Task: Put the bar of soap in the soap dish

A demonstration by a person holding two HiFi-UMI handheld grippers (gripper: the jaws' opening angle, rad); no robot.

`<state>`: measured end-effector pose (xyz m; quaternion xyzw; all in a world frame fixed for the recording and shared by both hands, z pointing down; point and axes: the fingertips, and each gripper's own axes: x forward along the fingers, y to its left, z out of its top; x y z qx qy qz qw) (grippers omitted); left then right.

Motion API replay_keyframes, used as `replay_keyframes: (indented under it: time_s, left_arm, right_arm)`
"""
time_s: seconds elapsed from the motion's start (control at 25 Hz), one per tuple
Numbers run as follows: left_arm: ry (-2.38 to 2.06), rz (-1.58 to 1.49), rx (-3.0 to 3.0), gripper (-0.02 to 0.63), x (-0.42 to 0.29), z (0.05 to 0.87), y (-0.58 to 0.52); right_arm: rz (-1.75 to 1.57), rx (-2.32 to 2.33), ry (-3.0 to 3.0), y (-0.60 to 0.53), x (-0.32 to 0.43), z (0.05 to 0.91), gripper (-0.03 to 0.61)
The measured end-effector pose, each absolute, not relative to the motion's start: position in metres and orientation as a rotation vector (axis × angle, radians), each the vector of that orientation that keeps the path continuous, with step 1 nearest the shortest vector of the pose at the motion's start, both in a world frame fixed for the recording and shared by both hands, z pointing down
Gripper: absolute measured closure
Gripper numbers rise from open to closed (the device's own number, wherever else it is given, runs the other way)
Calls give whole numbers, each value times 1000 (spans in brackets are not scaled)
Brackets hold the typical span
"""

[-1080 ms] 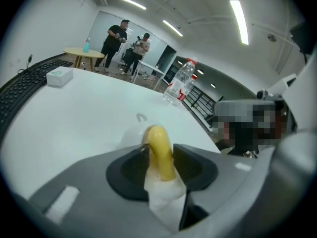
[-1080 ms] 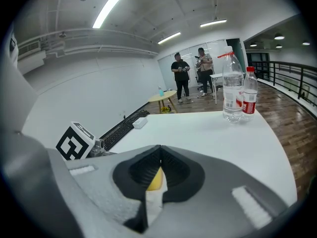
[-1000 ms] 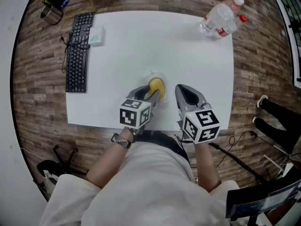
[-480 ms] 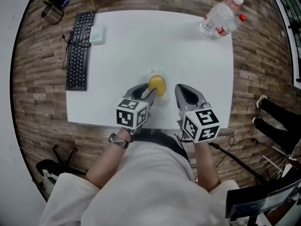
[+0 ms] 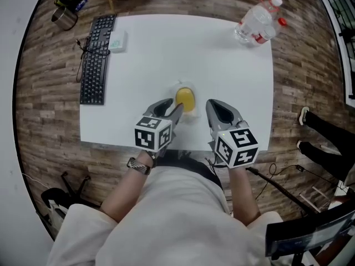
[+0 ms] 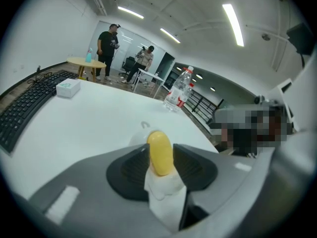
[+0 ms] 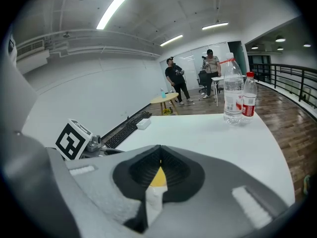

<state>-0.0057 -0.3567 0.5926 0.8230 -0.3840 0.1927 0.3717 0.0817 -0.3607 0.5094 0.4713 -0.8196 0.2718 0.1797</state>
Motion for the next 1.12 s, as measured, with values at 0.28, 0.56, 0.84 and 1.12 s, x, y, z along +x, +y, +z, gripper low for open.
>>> replay_keyframes:
  time_s: [0.28,0.56,0.84,1.12]
  left_arm:
    - [-995,474,2127,457,-8,586,-345]
    - [-999,446,2152,483,-4,575,-336]
    - [-1003,454,2182,500,-1,567,-328]
    - [-1027,420,2226,508,5,548,-321]
  right_arm:
    - [754,1328,-2335,-351,80,504,577]
    - [741,1322,-2347,-340,83,501,577]
    - [719,1331,-2360,-332,86,495,577]
    - [677,1350,-2391,-321,90,481,577]
